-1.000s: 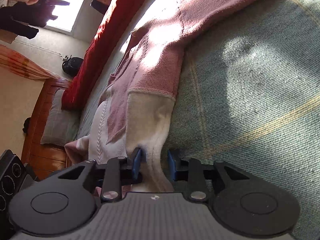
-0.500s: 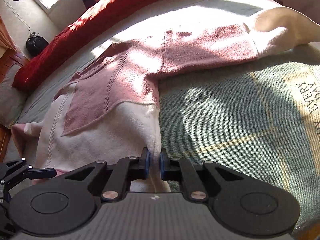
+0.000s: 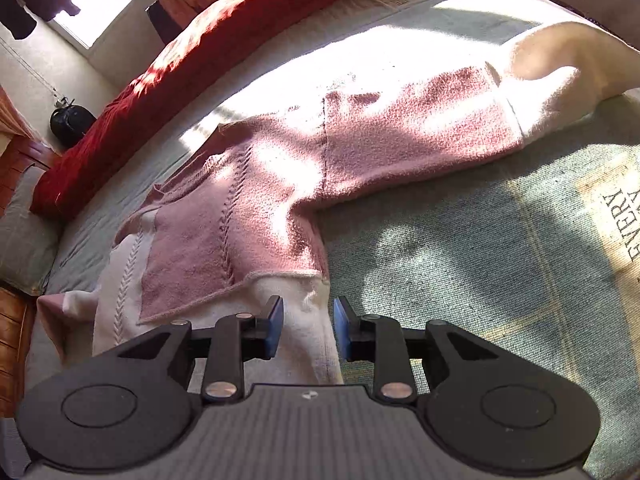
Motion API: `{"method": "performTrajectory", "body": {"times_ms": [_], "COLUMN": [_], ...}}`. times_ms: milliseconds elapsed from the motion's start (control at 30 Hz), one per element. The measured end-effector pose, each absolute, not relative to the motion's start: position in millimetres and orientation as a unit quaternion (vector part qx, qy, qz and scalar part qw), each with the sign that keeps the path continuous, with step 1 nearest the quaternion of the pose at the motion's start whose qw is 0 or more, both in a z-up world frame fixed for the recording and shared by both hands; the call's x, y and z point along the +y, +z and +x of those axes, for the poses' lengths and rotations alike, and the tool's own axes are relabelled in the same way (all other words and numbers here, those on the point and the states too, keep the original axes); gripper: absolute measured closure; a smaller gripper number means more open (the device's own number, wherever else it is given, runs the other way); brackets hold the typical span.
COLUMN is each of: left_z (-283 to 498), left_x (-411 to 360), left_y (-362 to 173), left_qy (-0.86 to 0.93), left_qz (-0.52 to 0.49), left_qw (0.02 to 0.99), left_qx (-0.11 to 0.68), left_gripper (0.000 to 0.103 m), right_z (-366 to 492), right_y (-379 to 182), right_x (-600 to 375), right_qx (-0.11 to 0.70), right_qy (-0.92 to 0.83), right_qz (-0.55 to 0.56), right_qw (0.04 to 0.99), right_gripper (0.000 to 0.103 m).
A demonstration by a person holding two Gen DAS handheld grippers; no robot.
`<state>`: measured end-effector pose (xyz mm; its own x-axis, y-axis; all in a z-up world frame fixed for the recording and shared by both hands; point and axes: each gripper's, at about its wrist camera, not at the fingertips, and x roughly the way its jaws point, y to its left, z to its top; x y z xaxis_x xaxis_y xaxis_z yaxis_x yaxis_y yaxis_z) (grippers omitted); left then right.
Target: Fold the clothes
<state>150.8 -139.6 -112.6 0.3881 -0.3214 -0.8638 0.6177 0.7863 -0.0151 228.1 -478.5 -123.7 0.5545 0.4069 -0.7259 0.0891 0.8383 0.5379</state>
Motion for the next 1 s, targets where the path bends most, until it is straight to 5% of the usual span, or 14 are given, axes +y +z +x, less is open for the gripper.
{"method": "performTrajectory", "body": {"times_ms": [433,500,633,1000], "left_z": [166.7,169.2,171.6,173.5], "left_x": [-125.2,-123.7,-123.2,-118.5], "left_y": [-113.4,-115.1,-117.1,-118.0], "left_qy": [-0.27,-0.27,-0.268,-0.261], "left_qz": [0.117,0.114,0.116,0.124], "left_qw": [0.832,0.832,0.833,0.833], "left_qx": [0.47,0.472,0.47,0.472], "left_gripper": [0.023,0.023,0.023,0.023], "right_z": [316.0,318.7,324.6,347.9], "right_y": [-183.0,-183.6,-170.2,-162.0], "right_x": [-485.3,-484.2,-479.0,-470.8], "right_qx": [0.46,0.45,0.446,0.465], "right_qy": [0.089,0.089,0.072,0.042], "right_qz": [0.361,0.356,0.294,0.2], "right_qw": [0.806,0.814,0.842,0.861], "right_gripper": [0.06,0.077,0.087,0.087]}}
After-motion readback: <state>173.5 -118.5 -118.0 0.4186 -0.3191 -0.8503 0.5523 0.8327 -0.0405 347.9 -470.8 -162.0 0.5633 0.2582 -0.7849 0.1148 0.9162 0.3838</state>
